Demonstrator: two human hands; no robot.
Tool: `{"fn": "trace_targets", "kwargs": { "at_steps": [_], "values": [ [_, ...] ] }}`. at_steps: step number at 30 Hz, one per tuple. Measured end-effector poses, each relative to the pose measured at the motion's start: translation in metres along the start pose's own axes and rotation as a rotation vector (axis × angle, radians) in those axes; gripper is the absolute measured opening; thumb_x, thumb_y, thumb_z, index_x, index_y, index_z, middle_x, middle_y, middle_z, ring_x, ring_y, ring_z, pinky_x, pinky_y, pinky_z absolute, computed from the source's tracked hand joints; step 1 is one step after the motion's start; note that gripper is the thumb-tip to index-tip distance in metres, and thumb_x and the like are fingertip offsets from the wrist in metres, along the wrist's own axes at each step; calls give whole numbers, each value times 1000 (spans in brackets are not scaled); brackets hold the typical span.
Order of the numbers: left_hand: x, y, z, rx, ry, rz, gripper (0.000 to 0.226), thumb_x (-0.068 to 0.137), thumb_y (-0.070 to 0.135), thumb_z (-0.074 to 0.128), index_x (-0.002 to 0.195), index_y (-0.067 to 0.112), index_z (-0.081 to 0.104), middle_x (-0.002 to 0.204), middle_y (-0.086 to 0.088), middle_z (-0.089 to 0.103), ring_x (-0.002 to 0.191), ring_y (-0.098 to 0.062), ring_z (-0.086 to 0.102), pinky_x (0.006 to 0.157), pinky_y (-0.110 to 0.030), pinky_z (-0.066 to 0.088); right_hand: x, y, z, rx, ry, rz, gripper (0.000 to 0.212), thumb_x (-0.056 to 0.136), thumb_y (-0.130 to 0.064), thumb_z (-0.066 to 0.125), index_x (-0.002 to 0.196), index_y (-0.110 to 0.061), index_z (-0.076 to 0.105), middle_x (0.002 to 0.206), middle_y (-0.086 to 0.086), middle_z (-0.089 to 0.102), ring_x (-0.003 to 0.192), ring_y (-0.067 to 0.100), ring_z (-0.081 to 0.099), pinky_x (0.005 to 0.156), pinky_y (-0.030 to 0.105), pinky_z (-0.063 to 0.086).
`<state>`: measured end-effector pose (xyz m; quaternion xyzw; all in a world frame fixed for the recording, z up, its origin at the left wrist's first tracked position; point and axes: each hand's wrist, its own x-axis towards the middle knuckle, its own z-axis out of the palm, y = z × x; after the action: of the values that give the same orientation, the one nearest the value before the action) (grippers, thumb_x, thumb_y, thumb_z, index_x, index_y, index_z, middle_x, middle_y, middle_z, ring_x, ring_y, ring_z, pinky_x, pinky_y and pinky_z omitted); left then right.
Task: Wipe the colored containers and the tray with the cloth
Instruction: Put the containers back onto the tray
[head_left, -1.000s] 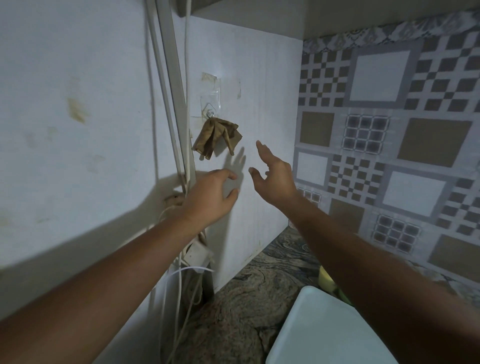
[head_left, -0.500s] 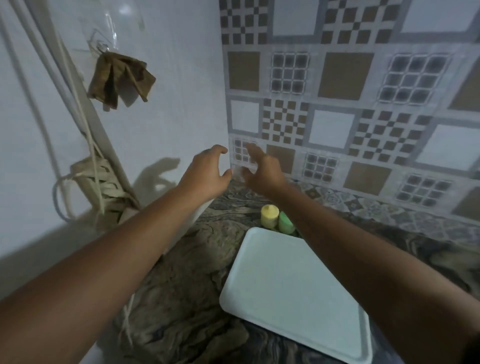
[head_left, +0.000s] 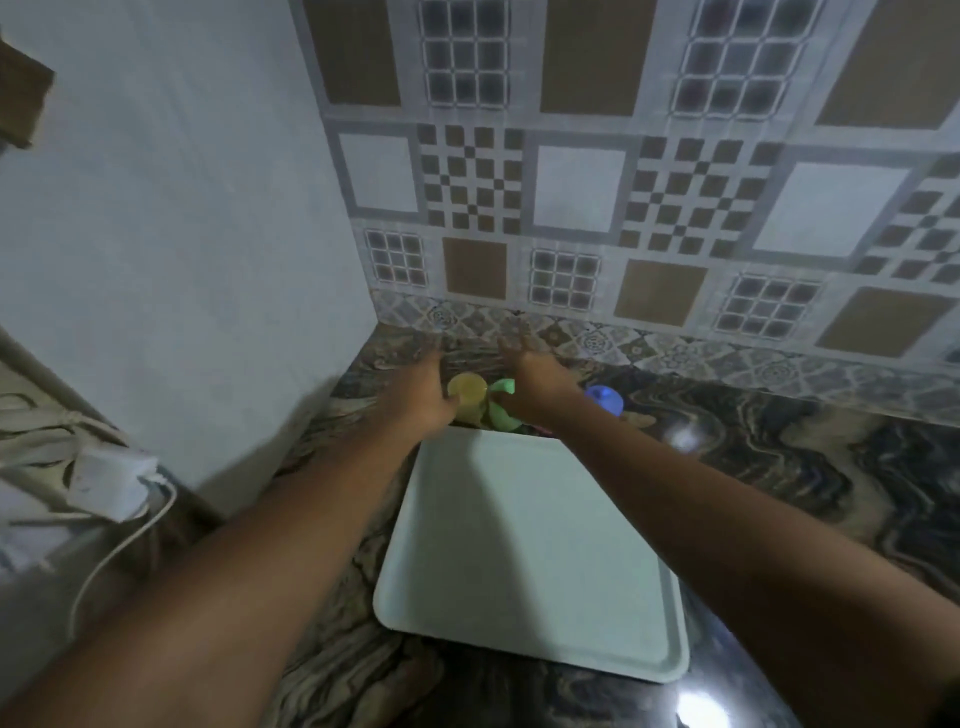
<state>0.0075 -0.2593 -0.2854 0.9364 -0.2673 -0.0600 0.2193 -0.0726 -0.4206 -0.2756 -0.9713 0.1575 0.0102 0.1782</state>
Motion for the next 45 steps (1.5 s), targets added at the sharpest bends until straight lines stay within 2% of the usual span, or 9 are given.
{"fn": "trace_targets", "kwargs": {
  "at_steps": [4, 7, 10, 12, 15, 20, 25, 35, 45],
  "values": [
    [26, -13, 26, 69, -74, -43, 78, 84, 37, 72, 147, 12, 35, 120, -16, 65, 103, -36, 64, 80, -43, 56, 18, 7, 22, -111, -75, 36, 88, 86, -39, 72, 157, -22, 23, 155, 18, 36, 133, 38, 48, 100, 48, 48],
    [41, -17, 42, 60, -118, -55, 76, 84, 32, 73, 146, 12, 35, 134, -18, 57, 114, -38, 60, 86, -43, 54, 28, 9, 34, -195, -128, 43, 97, 85, -36, 75, 159, -19, 14, 161, 20, 22, 137, 40, 43, 100, 48, 46],
    [55, -24, 54, 63, -176, -24, 96, 80, 40, 77, 155, 21, 20, 150, -17, 42, 131, -39, 48, 99, -46, 48, 37, 12, 41, -234, -171, 70, 102, 85, -36, 77, 160, -15, 11, 160, 19, 27, 140, 39, 41, 103, 47, 44],
    [62, -29, 62, 57, -184, 5, 102, 77, 43, 79, 156, 29, 17, 157, -17, 32, 140, -38, 38, 106, -46, 43, 41, 14, 44, -250, -184, 75, 95, 85, -35, 76, 157, -12, 20, 152, 17, 41, 134, 37, 48, 100, 44, 46],
    [70, -32, 70, 32, -191, 74, 86, 84, 29, 74, 155, 25, 26, 157, -16, 34, 143, -35, 33, 109, -44, 39, 46, 15, 45, -247, -155, 68, 57, 88, -29, 69, 140, -14, 49, 135, 13, 60, 120, 35, 61, 84, 39, 48],
    [72, -32, 79, -96, -118, 166, 51, 79, 7, 69, 130, 8, 62, 127, -19, 65, 116, -38, 60, 92, -39, 49, 47, 10, 46, -236, -111, 85, 34, 88, -23, 60, 120, -16, 67, 121, 11, 68, 109, 33, 67, 74, 33, 42],
    [74, -32, 78, -98, -141, 153, 62, 79, 12, 70, 139, 11, 54, 134, -20, 59, 121, -37, 56, 97, -40, 48, 50, 8, 46, -229, -96, 86, 29, 90, -22, 59, 117, -15, 68, 119, 10, 68, 107, 31, 67, 71, 33, 41],
    [65, -37, 29, -147, -81, 191, 55, 75, 20, 81, 127, 12, 63, 121, -13, 67, 108, -29, 63, 84, -28, 46, 41, 0, 24, -133, -10, 32, 45, 80, -30, 72, 121, -14, 62, 117, 14, 65, 107, 37, 65, 83, 39, 53],
    [13, -53, 36, -126, -113, 218, 57, 69, 33, 85, 120, 18, 66, 112, -2, 69, 99, -19, 64, 80, -27, 46, -4, -5, 60, -114, -27, -6, 38, 78, -31, 71, 112, -14, 64, 111, 11, 69, 104, 33, 66, 70, 33, 48]
  ]
}}
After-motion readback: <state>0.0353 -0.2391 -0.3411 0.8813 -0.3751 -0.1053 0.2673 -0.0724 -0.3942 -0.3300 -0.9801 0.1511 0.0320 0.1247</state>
